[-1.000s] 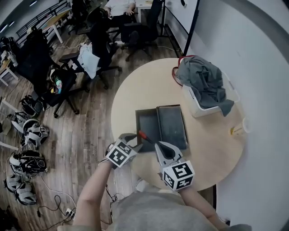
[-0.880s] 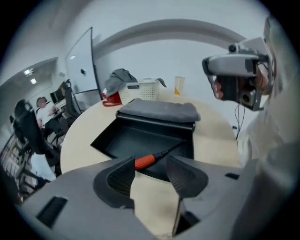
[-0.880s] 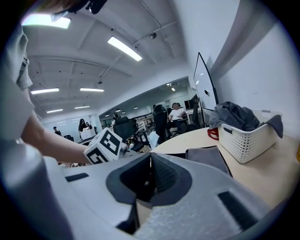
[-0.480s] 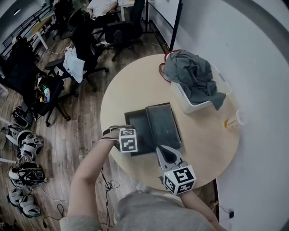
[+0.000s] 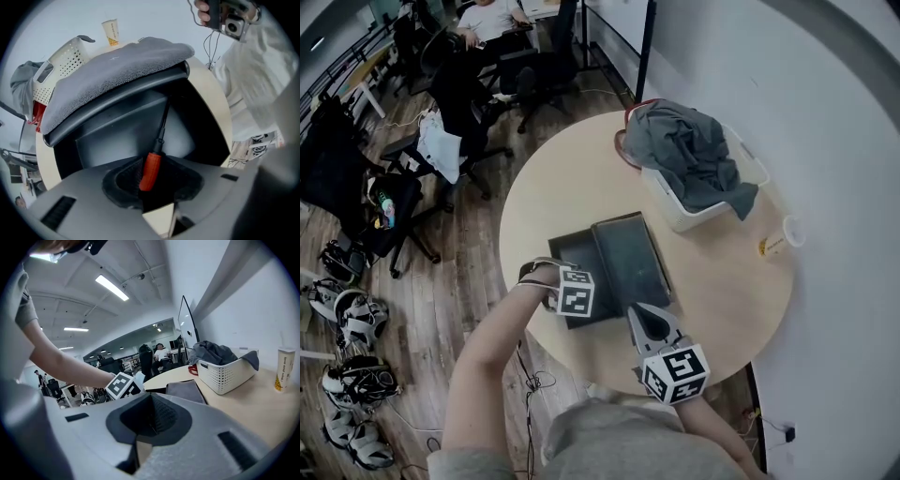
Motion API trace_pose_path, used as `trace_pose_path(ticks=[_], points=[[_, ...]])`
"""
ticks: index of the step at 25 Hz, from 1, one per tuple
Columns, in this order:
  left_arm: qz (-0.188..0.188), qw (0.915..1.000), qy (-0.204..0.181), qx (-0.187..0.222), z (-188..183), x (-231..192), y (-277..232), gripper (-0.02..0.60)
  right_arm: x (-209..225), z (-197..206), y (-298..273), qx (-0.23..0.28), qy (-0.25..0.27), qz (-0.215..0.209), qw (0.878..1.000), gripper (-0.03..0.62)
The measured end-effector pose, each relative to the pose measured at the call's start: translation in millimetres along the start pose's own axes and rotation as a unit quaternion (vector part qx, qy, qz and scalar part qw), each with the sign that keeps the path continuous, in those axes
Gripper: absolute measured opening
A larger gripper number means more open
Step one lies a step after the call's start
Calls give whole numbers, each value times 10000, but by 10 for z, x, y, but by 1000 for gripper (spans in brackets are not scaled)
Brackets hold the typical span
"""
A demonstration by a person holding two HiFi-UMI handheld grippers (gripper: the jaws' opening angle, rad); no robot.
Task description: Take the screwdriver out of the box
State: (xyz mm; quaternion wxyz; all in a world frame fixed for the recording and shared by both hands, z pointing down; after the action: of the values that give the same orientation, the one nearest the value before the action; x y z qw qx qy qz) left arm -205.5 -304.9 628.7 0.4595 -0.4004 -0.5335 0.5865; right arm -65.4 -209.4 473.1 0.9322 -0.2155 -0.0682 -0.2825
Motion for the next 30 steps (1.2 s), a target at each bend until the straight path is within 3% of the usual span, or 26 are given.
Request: trace_pose_path(ticks=[7, 16, 24, 30], points=[[113, 9985, -529, -91, -33, 17, 56, 91, -3, -6, 33, 77, -48, 93, 9999, 0], [-86, 9980, -600, -158, 10, -18, 422, 89, -131, -56, 50, 250, -90, 22, 9996, 0], [-283, 9994, 28, -219, 267, 118, 667, 87, -179, -76, 67, 346, -5, -135, 9993, 0], [-588, 9943, 880, 109, 366, 318, 858, 87, -194, -57, 168, 384, 113, -191, 9990, 0]])
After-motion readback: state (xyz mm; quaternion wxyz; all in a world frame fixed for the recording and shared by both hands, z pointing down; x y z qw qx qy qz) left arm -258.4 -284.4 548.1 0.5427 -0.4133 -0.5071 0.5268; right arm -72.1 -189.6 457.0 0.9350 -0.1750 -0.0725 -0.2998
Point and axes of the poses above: the fingertips, and each gripper's own axes: y backward along the fingers, x to its right, z out of its underside, the point moved 7 cm from there along y, backward along the fingers, and after that the axes turned 2 degrees about -y, right-handed, at the moved point
